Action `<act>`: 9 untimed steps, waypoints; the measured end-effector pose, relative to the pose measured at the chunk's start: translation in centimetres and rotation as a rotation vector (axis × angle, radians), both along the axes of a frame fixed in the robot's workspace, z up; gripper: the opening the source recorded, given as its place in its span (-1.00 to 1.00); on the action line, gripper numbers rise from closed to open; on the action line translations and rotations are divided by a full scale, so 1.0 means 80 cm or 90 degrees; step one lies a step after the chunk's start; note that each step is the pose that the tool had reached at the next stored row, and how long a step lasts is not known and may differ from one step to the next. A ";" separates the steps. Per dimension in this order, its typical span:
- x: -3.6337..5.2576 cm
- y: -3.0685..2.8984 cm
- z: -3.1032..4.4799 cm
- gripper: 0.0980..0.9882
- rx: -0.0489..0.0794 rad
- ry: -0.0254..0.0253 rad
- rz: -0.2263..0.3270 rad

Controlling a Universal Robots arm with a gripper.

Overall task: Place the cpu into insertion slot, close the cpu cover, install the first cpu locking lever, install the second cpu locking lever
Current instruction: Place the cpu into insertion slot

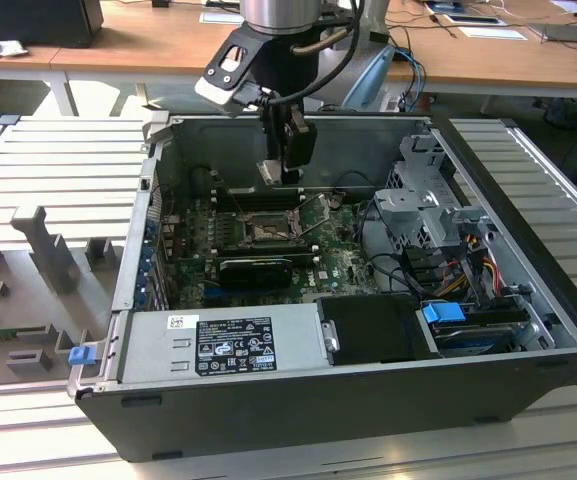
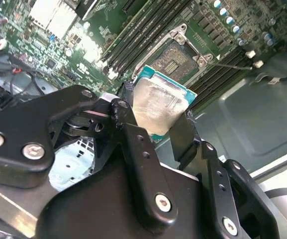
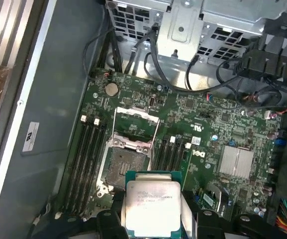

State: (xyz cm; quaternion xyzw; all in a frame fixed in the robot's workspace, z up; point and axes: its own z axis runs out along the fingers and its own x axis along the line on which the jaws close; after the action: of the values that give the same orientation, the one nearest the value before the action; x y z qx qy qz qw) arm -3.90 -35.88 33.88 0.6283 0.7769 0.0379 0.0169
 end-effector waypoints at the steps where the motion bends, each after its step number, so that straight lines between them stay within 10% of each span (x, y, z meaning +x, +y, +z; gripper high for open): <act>1: 0.000 0.0000 -0.0006 -0.03 0.000 0.0002 -0.009; 9: 0.000 0.0000 -0.0100 -0.03 0.000 0.0023 -0.108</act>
State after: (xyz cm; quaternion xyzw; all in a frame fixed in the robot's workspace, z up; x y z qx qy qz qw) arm -3.90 -35.88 33.08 0.6919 0.7209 0.0351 0.0188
